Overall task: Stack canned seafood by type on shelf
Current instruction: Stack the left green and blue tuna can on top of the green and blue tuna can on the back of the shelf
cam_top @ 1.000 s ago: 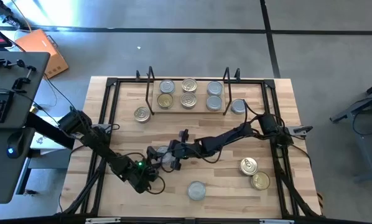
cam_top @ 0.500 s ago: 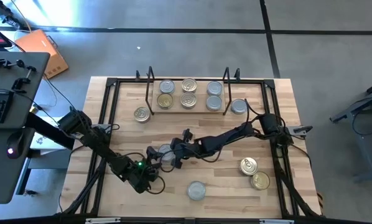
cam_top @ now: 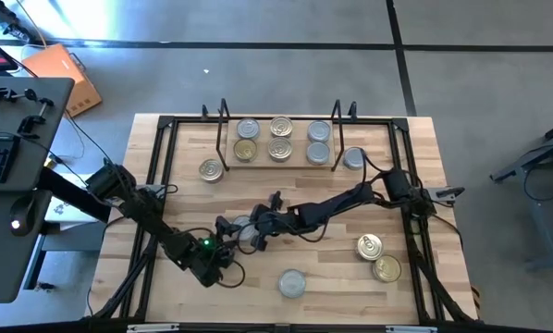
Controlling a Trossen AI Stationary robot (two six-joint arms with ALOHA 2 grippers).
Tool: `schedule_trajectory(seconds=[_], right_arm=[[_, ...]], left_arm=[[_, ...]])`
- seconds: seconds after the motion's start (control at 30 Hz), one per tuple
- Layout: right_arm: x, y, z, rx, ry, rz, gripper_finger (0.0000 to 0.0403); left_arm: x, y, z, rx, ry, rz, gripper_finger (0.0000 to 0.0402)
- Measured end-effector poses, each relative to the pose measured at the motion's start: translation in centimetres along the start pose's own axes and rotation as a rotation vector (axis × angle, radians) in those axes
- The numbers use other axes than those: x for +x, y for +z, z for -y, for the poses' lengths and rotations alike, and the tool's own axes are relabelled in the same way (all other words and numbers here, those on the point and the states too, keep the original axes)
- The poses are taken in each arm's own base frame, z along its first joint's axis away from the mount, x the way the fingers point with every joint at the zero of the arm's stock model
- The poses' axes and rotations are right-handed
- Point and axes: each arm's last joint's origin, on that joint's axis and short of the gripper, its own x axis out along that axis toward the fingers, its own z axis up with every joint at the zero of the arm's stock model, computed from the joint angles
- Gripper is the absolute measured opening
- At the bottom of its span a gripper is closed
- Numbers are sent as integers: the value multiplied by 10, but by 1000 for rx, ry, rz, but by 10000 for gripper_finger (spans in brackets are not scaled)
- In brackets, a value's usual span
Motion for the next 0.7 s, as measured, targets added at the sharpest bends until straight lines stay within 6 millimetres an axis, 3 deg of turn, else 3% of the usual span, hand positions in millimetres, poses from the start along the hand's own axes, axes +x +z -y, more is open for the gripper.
schedule_trajectory(seconds=[0.33, 0.7], right_arm=[[-8, 14, -5, -26, 50, 89, 0], [-8, 7, 4, 76, -32, -15, 0]], left_arm=[[-11, -1, 5, -28, 25, 17, 296], [-12, -4, 3, -60, 49, 5, 296]])
